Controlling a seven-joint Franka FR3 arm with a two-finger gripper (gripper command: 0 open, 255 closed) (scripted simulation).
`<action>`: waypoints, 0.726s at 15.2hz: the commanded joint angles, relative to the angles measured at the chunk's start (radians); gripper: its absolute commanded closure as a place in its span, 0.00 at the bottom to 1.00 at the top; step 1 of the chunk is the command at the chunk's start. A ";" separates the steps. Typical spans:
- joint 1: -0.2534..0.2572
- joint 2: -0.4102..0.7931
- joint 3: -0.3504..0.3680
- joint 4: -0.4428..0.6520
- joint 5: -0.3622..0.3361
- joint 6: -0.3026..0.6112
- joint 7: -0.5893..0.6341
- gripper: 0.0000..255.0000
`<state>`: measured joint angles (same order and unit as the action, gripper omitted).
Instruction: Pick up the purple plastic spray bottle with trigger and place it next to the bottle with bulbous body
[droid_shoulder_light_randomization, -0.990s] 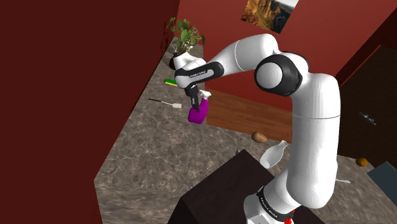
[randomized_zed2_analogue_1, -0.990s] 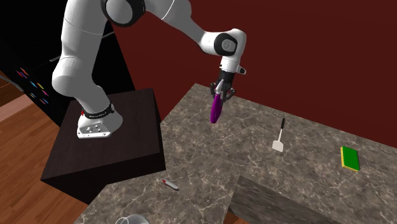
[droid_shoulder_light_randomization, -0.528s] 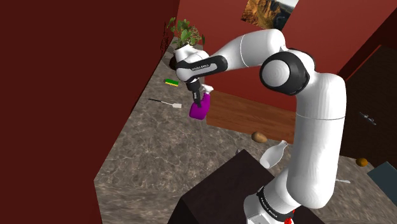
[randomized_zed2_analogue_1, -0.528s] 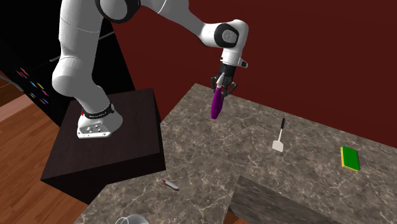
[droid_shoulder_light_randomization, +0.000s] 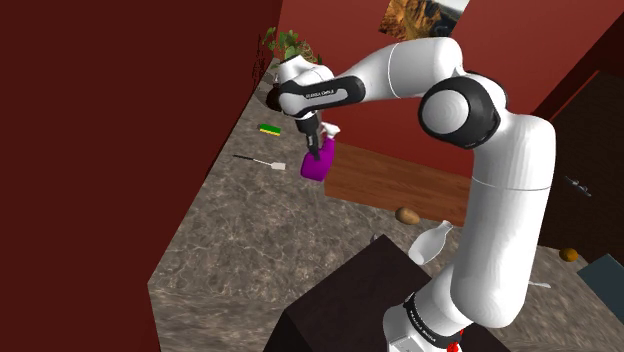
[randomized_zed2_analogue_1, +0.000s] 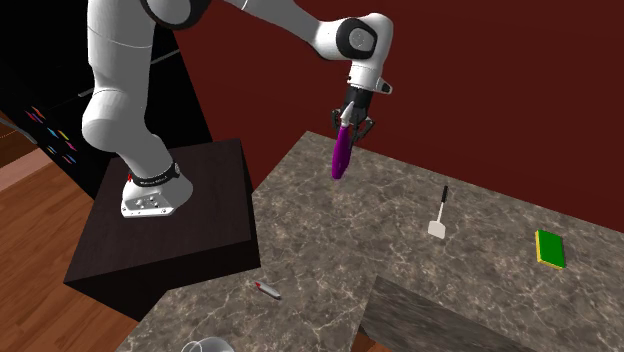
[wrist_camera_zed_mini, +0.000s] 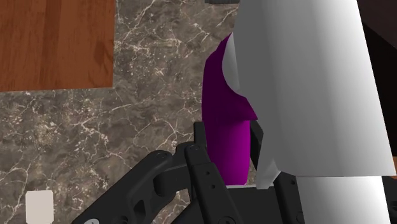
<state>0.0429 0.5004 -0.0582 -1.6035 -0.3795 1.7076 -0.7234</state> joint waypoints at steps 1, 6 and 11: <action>0.001 -0.007 0.000 0.018 0.001 -0.024 -0.009 1.00; 0.003 -0.032 -0.001 0.048 0.002 -0.075 -0.027 1.00; -0.006 -0.073 -0.007 0.030 -0.003 -0.091 -0.049 1.00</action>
<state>0.0421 0.4467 -0.0621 -1.5503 -0.3791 1.6102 -0.7674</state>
